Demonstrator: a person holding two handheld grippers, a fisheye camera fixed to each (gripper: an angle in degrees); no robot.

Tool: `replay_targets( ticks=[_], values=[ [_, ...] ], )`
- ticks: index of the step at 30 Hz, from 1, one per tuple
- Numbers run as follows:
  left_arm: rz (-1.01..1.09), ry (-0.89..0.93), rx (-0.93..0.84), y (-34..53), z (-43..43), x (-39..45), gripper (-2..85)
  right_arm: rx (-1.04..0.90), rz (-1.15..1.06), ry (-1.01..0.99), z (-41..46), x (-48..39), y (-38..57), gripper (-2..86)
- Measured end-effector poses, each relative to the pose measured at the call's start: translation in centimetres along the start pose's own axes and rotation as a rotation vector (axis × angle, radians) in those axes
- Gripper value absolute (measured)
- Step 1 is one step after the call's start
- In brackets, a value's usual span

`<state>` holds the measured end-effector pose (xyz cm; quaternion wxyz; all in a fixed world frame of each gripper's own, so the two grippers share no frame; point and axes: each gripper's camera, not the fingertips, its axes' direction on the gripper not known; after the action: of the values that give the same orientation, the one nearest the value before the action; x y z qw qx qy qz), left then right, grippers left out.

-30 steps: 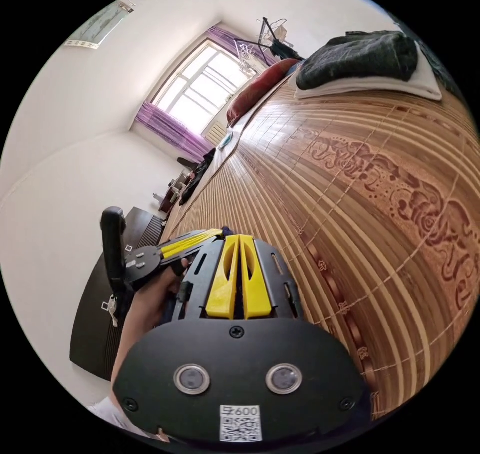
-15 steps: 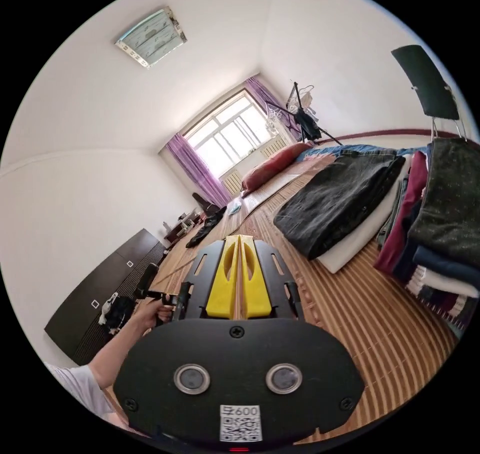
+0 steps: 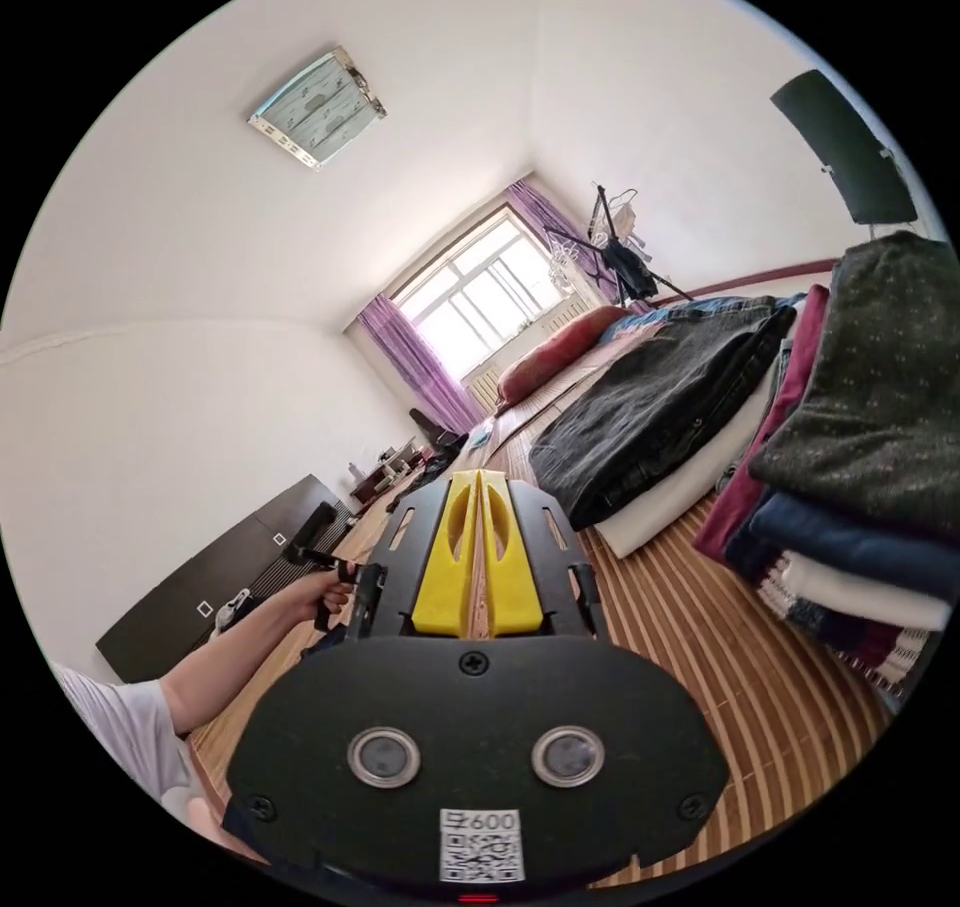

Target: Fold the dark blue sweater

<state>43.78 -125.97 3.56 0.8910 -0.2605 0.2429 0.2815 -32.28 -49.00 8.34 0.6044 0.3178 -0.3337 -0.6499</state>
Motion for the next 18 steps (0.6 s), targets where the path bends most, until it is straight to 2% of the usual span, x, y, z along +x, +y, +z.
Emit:
replay_targets(
  ticks=[4,7,10,13,16,18],
  values=[
    [-0.06,0.015,-0.043,-1.7,0.9,-2.3,3.2,-0.005,-0.001,-0.029,0.6,0.7,0.3,-0.9],
    [-0.202,0.096,-0.024,-1.5,1.9,-5.8,3.7,-0.039,-0.007,-0.046,1.5,0.8,-0.1,-0.9],
    [-0.289,0.238,0.04,-0.6,2.7,-8.2,4.2,-0.058,-0.014,-0.047,2.1,0.9,-0.5,-0.9],
    [-0.294,0.386,0.033,0.5,2.9,-10.5,7.9,-0.073,-0.016,-0.047,2.5,1.1,-1.3,-0.9],
    [-0.287,0.398,0.034,1.4,1.8,-11.2,10.1,-0.083,-0.015,-0.045,2.8,1.1,-2.4,-0.9],
    [-0.235,0.316,0.026,2.6,0.5,-11.2,9.7,-0.113,-0.052,-0.071,3.3,0.4,-3.2,-0.9]
  ],
)
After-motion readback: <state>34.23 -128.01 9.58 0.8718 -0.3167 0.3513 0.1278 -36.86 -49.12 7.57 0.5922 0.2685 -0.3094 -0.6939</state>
